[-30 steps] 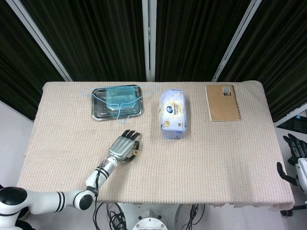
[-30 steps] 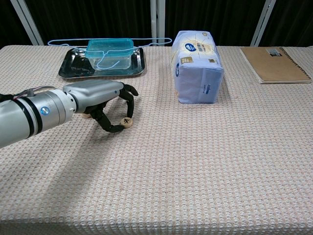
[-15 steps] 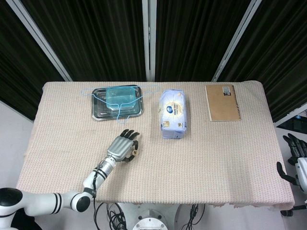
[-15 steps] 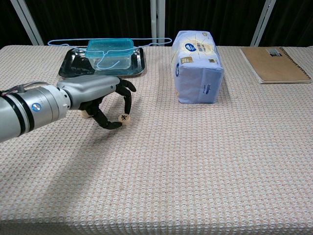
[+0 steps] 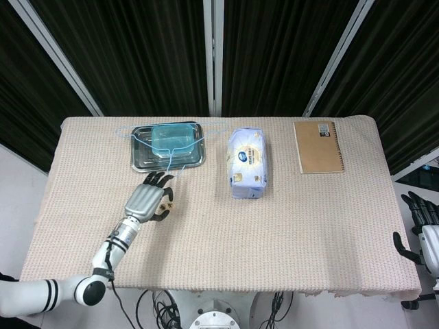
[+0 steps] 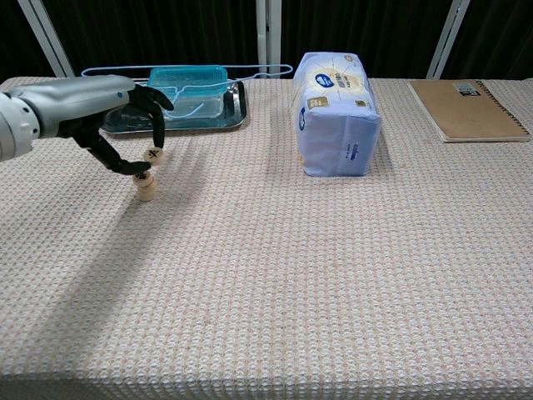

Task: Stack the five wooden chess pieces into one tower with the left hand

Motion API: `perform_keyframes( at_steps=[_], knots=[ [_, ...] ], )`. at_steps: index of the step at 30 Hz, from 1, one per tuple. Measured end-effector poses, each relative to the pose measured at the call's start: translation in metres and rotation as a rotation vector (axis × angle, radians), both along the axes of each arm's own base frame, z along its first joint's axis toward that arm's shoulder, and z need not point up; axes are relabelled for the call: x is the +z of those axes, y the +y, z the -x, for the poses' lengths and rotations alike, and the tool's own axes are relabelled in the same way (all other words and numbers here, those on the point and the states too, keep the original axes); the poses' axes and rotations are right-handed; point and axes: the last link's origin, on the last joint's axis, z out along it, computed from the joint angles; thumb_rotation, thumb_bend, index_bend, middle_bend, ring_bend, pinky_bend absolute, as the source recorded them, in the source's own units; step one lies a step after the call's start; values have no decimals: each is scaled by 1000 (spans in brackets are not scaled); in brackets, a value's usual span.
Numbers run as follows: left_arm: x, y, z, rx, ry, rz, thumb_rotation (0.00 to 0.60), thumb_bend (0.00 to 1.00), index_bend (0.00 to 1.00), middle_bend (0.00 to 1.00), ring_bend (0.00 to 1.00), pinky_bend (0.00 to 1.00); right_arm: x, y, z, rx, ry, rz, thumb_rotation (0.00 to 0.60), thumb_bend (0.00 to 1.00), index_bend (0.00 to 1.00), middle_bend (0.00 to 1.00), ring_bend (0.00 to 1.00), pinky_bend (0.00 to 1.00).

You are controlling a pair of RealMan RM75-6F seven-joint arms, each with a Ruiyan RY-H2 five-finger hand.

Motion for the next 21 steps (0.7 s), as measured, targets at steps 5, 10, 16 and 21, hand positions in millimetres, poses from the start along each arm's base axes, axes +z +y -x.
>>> perform_keyframes(
  at_steps=[5,10,16,21],
  knots=[
    [5,1,12,37,-13,5,600,311,501,92,0,0,-2,-1,0,-4,5,-4,600,406,0,0,0,0],
    [-1,2,19,53,-12,21,600,312,501,92,0,0,-3,-2,-1,-5,9,-6,600,406,0,0,0,0],
    [-9,3,21,54,-17,37,600,312,501,92,0,0,-2,-1,0,-6,7,-3,600,407,0,0,0,0],
    [-10,4,21,52,-16,36,600,311,500,92,0,0,-2,-2,0,-6,4,-4,600,407,0,0,0,0]
  ],
)
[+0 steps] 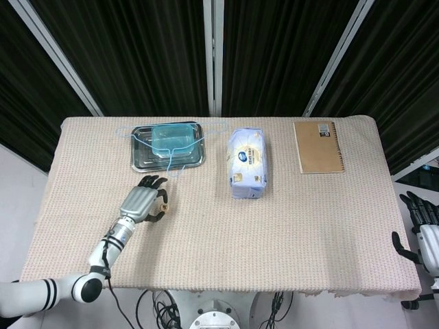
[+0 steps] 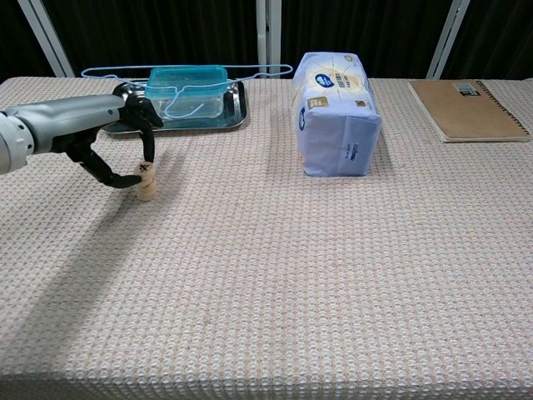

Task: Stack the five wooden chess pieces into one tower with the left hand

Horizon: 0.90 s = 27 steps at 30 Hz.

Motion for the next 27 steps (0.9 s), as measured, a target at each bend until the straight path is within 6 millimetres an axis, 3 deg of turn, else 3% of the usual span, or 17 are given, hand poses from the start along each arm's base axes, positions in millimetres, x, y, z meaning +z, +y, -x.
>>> perform_keyframes(
  at_steps=[27],
  knots=[
    [-3,3,7,23,15,8,600,312,485,92,0,0,-1,0,0,-1,3,-2,600,407,0,0,0,0]
  ],
)
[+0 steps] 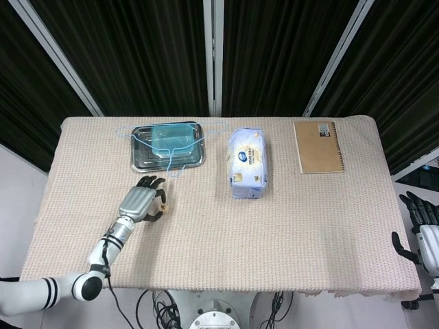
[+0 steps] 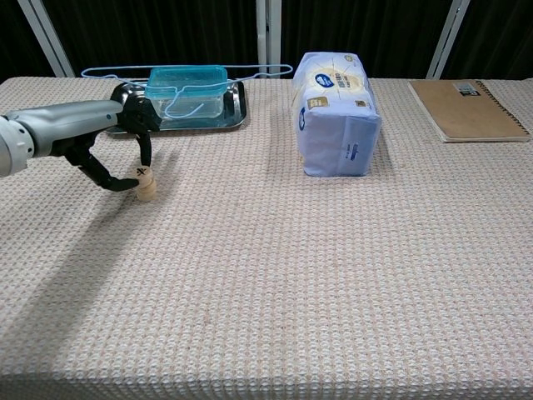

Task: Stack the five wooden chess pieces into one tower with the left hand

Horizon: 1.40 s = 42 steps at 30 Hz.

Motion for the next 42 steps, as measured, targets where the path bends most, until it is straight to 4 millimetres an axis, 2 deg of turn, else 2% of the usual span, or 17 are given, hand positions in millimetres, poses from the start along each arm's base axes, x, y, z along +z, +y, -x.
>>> perform_keyframes(
  at_steps=[16,19,25,31,38,42],
  knots=[
    [8,-2,-3,-11,-10,-14,600,313,343,88,0,0,0,1,0,3,0,1,600,406,0,0,0,0],
    [14,-3,-2,-14,-7,-23,600,312,316,85,0,0,0,1,0,3,0,2,600,406,0,0,0,0],
    [38,-14,3,-43,2,-80,600,306,250,83,0,0,1,1,-1,8,-1,5,600,406,0,0,0,0],
    [70,-36,24,-112,39,-218,600,270,129,75,0,0,1,3,-5,31,-12,33,600,407,0,0,0,0],
    [112,-83,77,-135,129,-416,600,241,90,36,0,0,-5,5,-11,84,-6,64,600,406,0,0,0,0],
    [126,-102,97,-126,133,-436,600,241,90,36,0,0,-11,5,-13,92,18,46,600,406,0,0,0,0]
  ],
)
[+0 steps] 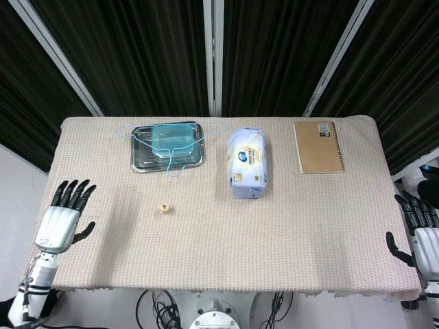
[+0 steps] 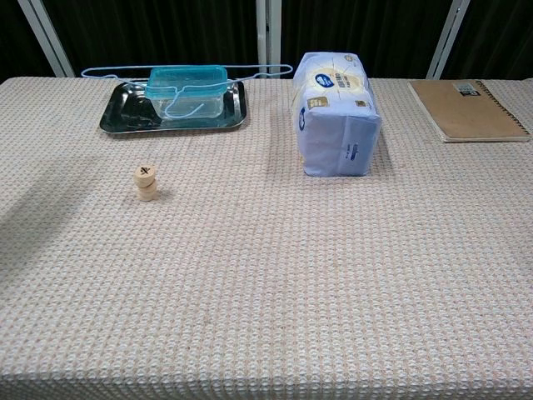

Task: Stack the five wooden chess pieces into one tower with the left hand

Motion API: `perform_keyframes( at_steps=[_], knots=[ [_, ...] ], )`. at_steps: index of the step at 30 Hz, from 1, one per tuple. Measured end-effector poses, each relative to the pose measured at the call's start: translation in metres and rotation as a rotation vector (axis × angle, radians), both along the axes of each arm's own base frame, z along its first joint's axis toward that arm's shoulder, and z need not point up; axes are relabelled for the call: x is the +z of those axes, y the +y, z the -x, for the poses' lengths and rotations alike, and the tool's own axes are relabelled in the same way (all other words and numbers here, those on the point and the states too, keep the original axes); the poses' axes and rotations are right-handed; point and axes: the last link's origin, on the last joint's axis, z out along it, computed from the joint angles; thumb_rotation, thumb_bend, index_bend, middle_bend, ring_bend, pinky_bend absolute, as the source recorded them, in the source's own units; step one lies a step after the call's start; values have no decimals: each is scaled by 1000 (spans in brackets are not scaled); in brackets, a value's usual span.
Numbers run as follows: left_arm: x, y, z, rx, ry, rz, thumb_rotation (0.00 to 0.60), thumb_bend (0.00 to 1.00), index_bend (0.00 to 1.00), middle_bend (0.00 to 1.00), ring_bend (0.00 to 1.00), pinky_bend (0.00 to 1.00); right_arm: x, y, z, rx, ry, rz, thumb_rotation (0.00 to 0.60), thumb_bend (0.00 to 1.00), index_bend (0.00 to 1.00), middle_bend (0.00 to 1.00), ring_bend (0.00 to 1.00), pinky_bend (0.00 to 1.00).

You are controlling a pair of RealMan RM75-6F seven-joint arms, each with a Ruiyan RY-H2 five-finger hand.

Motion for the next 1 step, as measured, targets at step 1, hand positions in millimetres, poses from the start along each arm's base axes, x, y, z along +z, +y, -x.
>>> perform_keyframes(
  at_steps=[1],
  knots=[
    [2,-3,3,-2,-2,2,600,241,90,36,0,0,-1,0,-1,1,5,-3,600,406,0,0,0,0]
  ],
)
